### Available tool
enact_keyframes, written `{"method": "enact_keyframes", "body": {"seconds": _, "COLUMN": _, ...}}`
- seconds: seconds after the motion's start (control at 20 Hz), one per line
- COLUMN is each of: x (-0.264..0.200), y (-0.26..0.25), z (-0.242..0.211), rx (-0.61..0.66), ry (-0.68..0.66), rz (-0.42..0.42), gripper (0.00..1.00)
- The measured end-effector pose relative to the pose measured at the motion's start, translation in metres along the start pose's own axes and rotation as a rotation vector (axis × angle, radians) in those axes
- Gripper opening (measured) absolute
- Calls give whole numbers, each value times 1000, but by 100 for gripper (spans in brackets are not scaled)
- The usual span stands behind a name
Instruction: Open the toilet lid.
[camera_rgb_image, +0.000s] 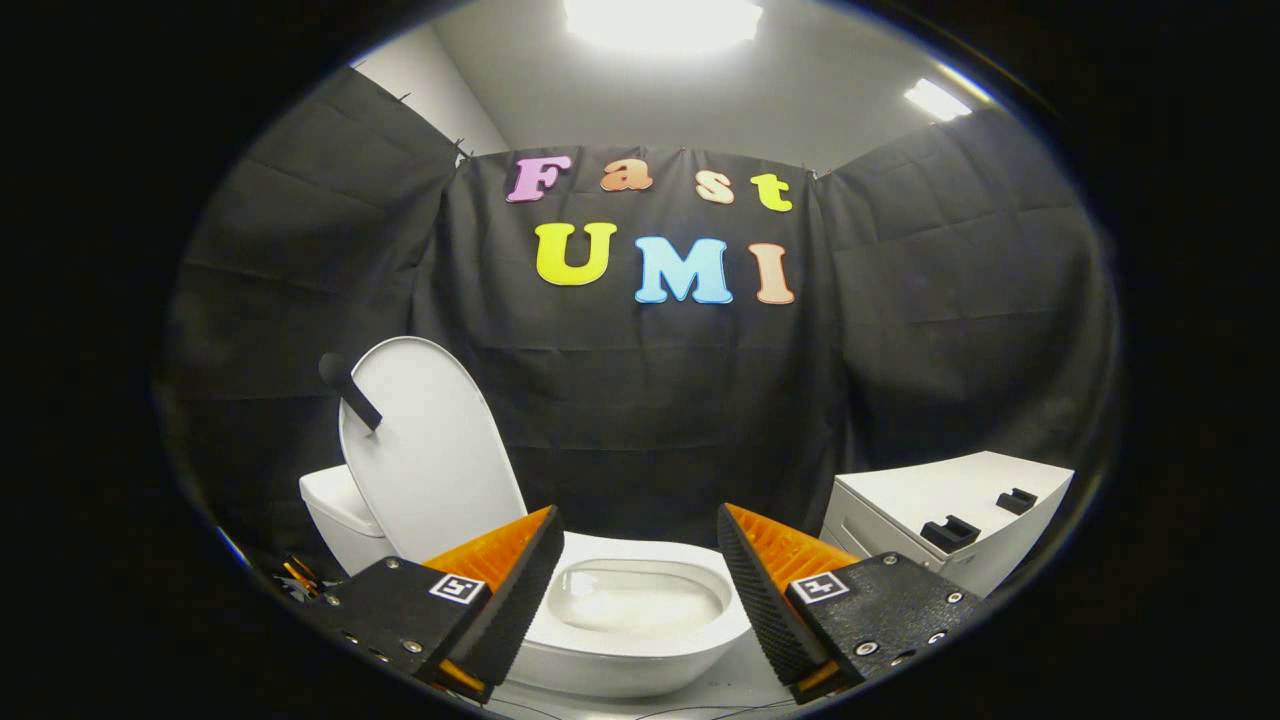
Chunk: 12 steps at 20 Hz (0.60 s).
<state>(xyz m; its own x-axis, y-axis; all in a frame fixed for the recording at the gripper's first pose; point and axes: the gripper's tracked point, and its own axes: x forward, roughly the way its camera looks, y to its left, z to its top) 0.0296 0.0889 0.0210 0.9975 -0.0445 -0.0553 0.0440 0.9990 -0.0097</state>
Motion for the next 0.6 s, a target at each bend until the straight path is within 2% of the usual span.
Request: {"method": "enact_keyframes", "body": {"seconds": 0.6, "x": -1, "y": 9, "z": -11, "rx": -9, "ry": 26, "rz": 33, "gripper": 95}}
